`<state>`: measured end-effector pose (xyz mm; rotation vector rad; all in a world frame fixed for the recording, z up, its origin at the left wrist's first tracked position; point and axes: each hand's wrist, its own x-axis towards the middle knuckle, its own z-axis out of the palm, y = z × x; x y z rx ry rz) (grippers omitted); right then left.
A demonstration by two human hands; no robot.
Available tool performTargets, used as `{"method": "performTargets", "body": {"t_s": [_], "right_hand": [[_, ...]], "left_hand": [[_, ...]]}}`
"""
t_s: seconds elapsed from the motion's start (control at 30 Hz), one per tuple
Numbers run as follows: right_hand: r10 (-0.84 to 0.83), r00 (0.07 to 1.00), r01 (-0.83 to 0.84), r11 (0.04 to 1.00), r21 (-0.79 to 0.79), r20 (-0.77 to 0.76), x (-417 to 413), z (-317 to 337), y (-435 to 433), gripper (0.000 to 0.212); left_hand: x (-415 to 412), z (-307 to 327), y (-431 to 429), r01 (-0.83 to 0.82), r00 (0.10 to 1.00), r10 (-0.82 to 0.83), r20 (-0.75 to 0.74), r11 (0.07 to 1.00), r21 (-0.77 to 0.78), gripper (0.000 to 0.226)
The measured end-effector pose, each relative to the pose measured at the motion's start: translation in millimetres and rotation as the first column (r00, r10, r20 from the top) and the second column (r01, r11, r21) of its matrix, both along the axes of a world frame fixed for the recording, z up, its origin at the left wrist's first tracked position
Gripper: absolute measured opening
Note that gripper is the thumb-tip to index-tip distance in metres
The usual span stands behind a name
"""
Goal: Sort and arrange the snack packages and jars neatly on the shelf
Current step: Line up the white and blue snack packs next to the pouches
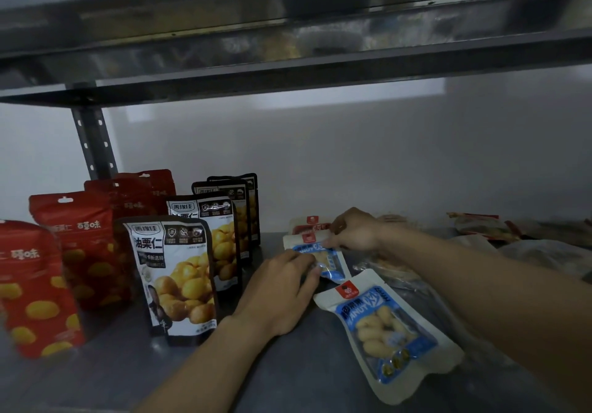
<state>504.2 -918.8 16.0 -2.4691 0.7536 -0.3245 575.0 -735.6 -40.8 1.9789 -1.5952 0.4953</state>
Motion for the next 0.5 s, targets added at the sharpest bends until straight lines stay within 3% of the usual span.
{"method": "performTargets", "body": {"t_s": [0.13, 0.5], "right_hand": [[0.010, 1.000, -0.010, 1.000, -0.008, -0.028, -1.6, -0.3, 9.0, 0.062], [0.011, 0.997, -0.020, 0.994, -0.105, -0.080, -8.2, -0.4, 25.9, 0.047]], "left_hand": [[-0.7, -0.7, 1.1, -0.043, 0.999, 0.043, 0.018, 0.999, -0.012, 0.031], [2.9, -0.8, 1.5, -0.094, 0.982, 0.105, -0.156, 0.992, 0.081, 0.025]]}}
